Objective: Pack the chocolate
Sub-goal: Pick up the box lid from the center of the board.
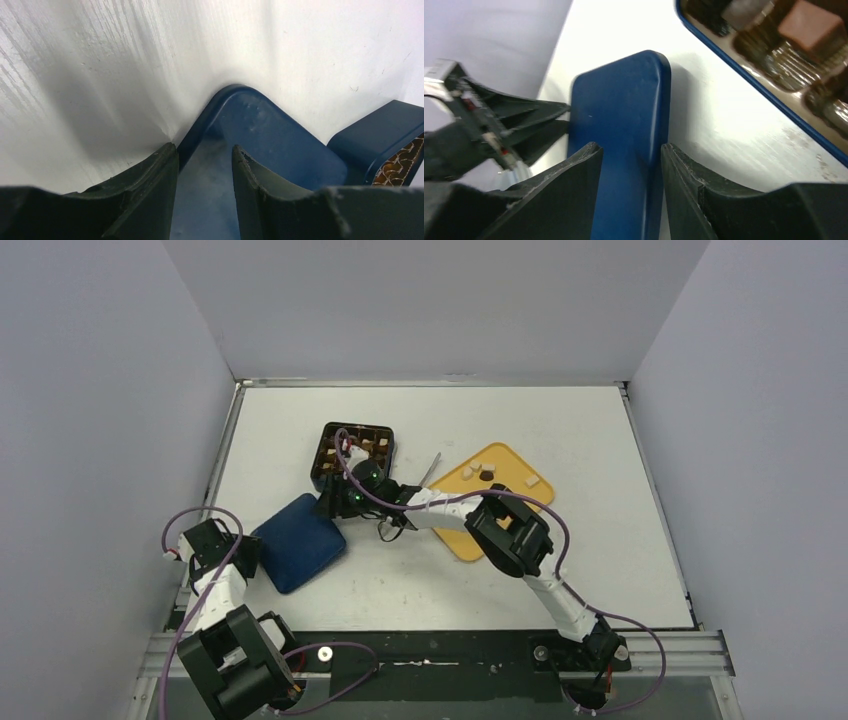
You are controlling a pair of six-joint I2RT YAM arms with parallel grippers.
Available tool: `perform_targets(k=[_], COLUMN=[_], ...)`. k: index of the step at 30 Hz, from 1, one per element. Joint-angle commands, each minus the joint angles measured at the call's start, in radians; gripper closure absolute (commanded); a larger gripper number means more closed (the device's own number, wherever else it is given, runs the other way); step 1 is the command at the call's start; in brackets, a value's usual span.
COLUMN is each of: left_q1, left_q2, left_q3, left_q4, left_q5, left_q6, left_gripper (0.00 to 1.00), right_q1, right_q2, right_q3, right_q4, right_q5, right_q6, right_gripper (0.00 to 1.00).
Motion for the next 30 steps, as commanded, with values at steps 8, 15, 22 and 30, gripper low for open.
perform_targets(k=[8, 15, 22, 30], left_q1=[-0.02, -0.02, -0.02, -0.02], left_q2=[-0.007, -0.012, -0.012, -0.018], left_q3=[-0.021, -0.032, -0.052, -0.055], left_q4=[-0.064, -0.042, -0.012, -0.013], left_q5=[0.179, 0.187, 0.193, 0.193], left_q6=[-0.046, -0.054, -0.059, -0.058], left_gripper=[0.6, 0.6, 0.6, 0.6], right_q1=[0.077, 0.067, 0.067, 0.065], right_q2=[-0.126, -0.11, -0.065, -0.054], right_q3=[-0.065, -0.079, -0.067, -0.071], right_q4=[0.354, 0.28, 0.396, 0.396], right_q5=[-0.228, -0.185, -0.245, -0.236], right_q6=[0.165, 0.155, 0.235, 0.261], right_gripper=[0.53, 0.53, 0.55, 0.55])
